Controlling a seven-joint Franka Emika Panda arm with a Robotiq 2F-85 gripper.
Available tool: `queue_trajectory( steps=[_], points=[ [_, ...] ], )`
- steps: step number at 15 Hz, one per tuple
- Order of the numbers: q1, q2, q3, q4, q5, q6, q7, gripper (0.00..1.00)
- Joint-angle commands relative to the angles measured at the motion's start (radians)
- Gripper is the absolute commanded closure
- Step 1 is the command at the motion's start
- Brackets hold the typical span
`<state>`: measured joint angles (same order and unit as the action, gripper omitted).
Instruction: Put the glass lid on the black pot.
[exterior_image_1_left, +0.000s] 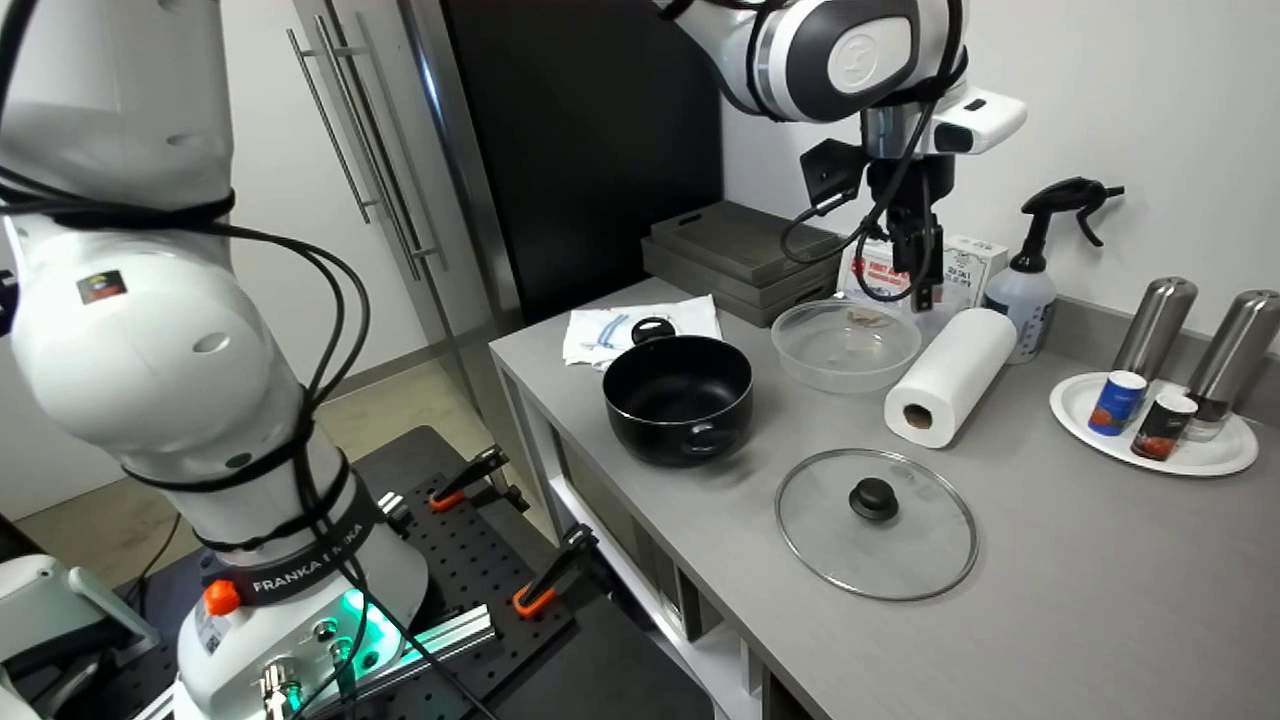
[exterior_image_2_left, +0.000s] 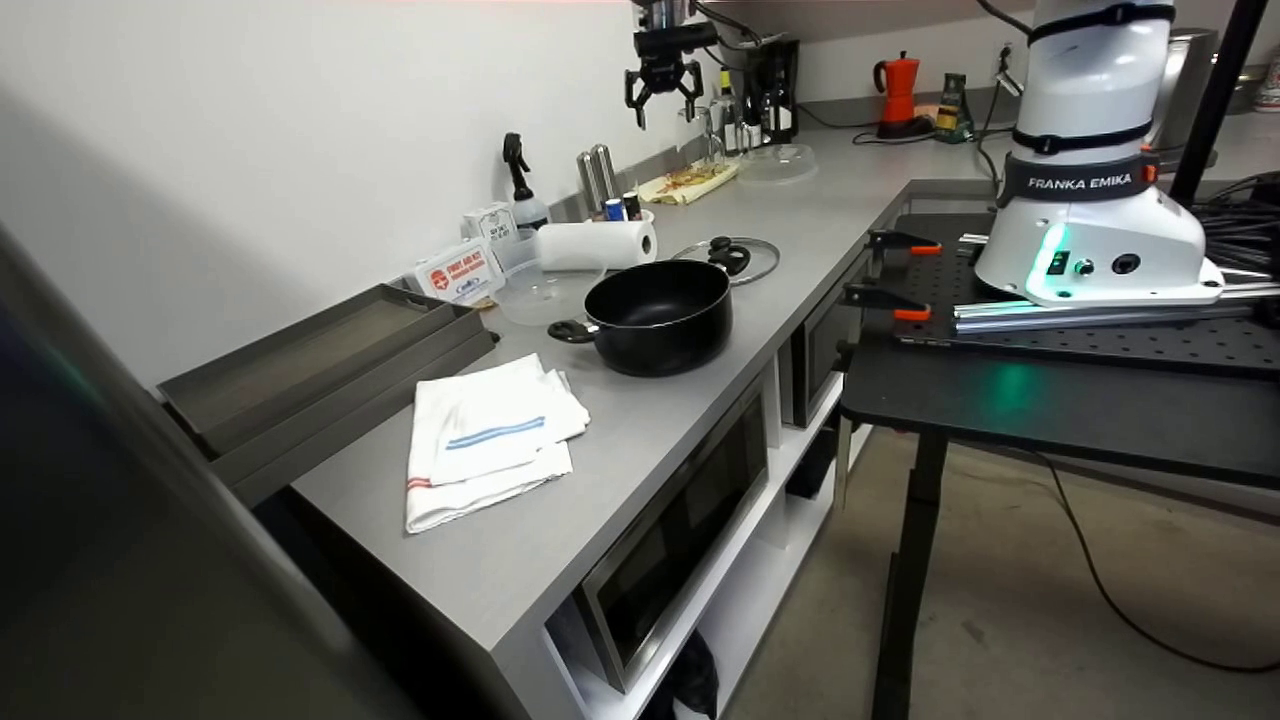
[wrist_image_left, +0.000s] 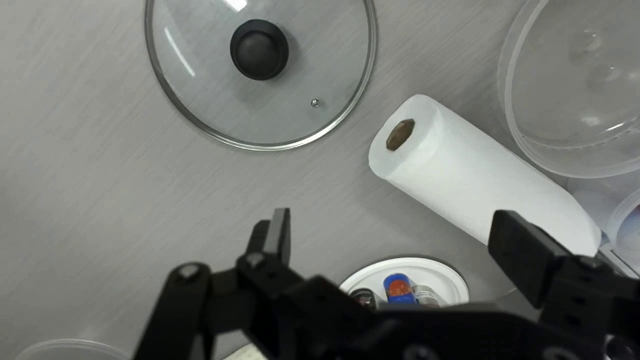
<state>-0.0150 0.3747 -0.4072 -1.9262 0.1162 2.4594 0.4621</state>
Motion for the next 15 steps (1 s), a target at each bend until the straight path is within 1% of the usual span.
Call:
queue_trajectory(
  steps=[1, 7, 9, 15],
  points=[
    [-0.062, 0.075, 0.049, 0.101, -0.036, -0.09, 0.048, 0.0],
    [-0.112, 0.178, 0.08, 0.191, -0.027, -0.17, 0.052, 0.0],
    [-0.126, 0.208, 0.089, 0.207, -0.022, -0.174, 0.048, 0.0],
    [-0.171, 0.267, 0.127, 0.202, 0.022, -0.12, 0.018, 0.0]
  ],
)
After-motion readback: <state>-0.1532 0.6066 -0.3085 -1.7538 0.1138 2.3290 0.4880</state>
